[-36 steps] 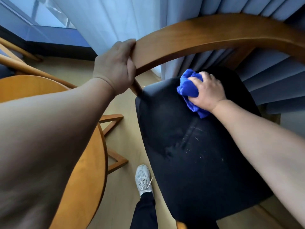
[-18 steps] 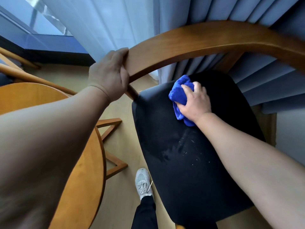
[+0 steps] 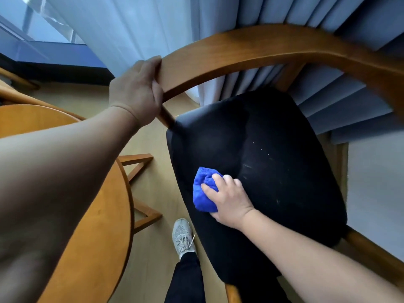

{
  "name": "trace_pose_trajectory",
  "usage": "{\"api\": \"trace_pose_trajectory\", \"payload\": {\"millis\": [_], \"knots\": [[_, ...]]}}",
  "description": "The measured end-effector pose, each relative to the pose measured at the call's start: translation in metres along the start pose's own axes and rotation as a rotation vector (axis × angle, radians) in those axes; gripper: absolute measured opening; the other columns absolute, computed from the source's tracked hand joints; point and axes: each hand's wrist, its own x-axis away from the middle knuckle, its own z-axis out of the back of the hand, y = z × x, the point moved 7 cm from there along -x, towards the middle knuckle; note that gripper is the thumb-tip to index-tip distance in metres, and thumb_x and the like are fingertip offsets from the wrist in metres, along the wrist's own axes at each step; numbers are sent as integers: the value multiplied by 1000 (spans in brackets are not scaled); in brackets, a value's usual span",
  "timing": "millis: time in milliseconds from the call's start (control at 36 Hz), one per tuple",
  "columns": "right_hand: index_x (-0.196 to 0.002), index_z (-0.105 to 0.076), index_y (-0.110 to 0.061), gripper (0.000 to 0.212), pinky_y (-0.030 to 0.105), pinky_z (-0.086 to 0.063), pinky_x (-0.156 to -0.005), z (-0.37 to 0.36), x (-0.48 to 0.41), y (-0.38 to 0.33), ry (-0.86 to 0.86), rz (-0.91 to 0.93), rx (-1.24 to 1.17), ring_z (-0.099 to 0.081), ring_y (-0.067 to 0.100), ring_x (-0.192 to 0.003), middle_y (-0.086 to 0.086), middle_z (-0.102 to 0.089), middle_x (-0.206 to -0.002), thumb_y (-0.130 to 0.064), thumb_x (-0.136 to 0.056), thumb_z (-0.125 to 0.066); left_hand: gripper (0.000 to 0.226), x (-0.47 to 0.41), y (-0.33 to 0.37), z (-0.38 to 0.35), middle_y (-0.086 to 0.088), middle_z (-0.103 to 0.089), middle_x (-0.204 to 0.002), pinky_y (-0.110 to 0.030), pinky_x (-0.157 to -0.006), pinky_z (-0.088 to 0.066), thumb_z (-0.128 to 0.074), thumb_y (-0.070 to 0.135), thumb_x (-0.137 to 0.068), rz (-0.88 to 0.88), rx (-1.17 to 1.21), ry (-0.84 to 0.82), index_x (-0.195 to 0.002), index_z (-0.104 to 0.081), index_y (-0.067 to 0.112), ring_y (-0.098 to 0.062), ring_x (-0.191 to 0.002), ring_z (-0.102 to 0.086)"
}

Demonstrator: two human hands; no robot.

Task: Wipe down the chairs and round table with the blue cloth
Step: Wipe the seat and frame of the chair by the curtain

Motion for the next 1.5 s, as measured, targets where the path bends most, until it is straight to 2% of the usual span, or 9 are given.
{"api": "trace_pose_trajectory", "payload": {"millis": [222, 417, 556, 611, 695, 889, 1000, 1167, 1500], "knots": [[-120, -49, -21, 82, 46, -53, -70, 28, -15, 35, 81, -96, -186, -59, 41, -89, 22, -52, -125, -32, -46, -83, 47, 53, 38, -7, -22, -48, -132, -46, -110, -27, -49, 12, -82, -357, -4, 75, -128, -50, 0, -38, -123, -40], [-115, -67, -15, 56, 55, -49, -84, 72, -58, 111, 223, -167, -221, -55, 45, -108, 18, -55, -129, -45, -68, -64, 50, 117, 51, -85, -15, -57, -126, -44, -110, -30, -51, 9, -72, -352, -41, -232, -120, -61, 5, -32, -121, -47], [-147, -35, -34, 87, 64, -12, -112, 58, -68, 124, 13, -211, -16, -12, 45, -143, 6, -15, -160, -64, -72, -67, 54, 130, 46, -139, -15, -56, -131, -40, -106, -32, -52, 18, -73, -181, -71, -453, -125, -58, 4, -34, -121, -51], [-149, -31, -35, 95, 62, -16, -111, 48, -65, 116, -15, -223, 16, -11, 46, -142, 10, -9, -160, -68, -68, -68, 56, 135, 47, -153, -16, -51, -136, -42, -107, -32, -54, 17, -75, -159, -87, -504, -129, -54, 4, -34, -126, -48], [-132, -54, -25, 76, 56, -45, -88, 41, -62, 111, 88, -214, -19, -41, 47, -121, 17, -39, -145, -51, -64, -77, 62, 143, 53, -167, -12, -37, -148, -40, -112, -23, -58, 16, -78, -135, -77, -530, -138, -44, 8, -30, -136, -35], [-119, -62, -22, 67, 46, -51, -68, 47, -60, 119, 139, -84, -17, -54, 41, -94, 17, -53, -128, -25, -54, -79, 69, 158, 52, -194, 1, 7, -158, -28, -117, -5, -40, 24, -90, -47, -80, -643, -151, -8, 21, -14, -145, 3], [-118, -65, -21, 64, 44, -51, -66, 59, -38, 162, 111, -98, 29, -55, 40, -88, 16, -55, -125, -22, -55, -78, 69, 158, 52, -197, 1, 9, -158, -29, -116, -4, -38, 24, -91, -14, -62, -686, -151, -5, 20, -14, -145, 6], [-124, -63, -19, 68, 48, -51, -77, 79, 10, 244, 115, -424, 34, -55, 46, -98, 19, -50, -132, -18, -59, -82, 71, 156, 53, -199, -3, 12, -158, -30, -117, -2, -39, 21, -90, -12, -47, -760, -151, -3, 16, -17, -145, 9], [-131, -56, -18, 62, 48, -44, -89, 82, 7, 235, 283, -623, -10, -48, 47, -107, 16, -43, -141, -20, -70, -69, 81, 156, 56, -201, -5, 17, -157, -36, -118, -5, -41, 14, -83, -21, -70, -863, -150, 3, 11, -21, -145, 11]]}}
